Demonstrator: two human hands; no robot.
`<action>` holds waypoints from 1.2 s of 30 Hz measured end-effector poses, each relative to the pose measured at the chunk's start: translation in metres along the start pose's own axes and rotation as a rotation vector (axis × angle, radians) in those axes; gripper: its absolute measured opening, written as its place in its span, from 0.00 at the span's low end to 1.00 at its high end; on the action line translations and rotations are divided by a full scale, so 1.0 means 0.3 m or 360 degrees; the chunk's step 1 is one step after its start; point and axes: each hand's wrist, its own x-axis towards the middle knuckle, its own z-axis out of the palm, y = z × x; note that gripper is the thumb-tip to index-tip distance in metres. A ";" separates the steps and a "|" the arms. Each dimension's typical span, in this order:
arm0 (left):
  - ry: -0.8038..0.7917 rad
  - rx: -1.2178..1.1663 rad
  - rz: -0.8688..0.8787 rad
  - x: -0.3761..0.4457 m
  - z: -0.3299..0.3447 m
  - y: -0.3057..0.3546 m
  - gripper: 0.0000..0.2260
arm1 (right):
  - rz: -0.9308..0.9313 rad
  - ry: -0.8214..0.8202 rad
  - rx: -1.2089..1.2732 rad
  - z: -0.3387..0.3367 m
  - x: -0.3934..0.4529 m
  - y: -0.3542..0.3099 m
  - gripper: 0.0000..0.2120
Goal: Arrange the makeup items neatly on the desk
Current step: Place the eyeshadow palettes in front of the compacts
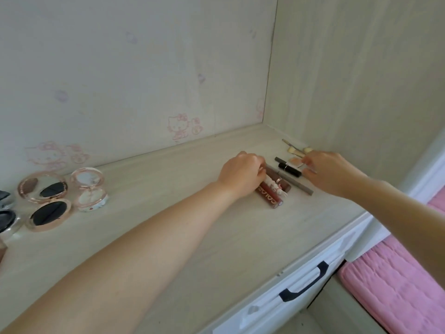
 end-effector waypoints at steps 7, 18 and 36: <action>-0.0242 0.0057 -0.0057 0.150 0.074 0.012 0.13 | -0.0019 -0.0045 0.0009 0.033 0.063 0.022 0.15; -0.0240 -0.0076 0.0002 0.264 0.118 0.042 0.15 | 0.0089 -0.0149 -0.0228 0.050 0.107 0.037 0.14; -0.0481 -0.0084 -0.0045 0.400 0.190 0.137 0.16 | 0.0237 -0.0105 -0.0117 0.117 0.187 0.116 0.17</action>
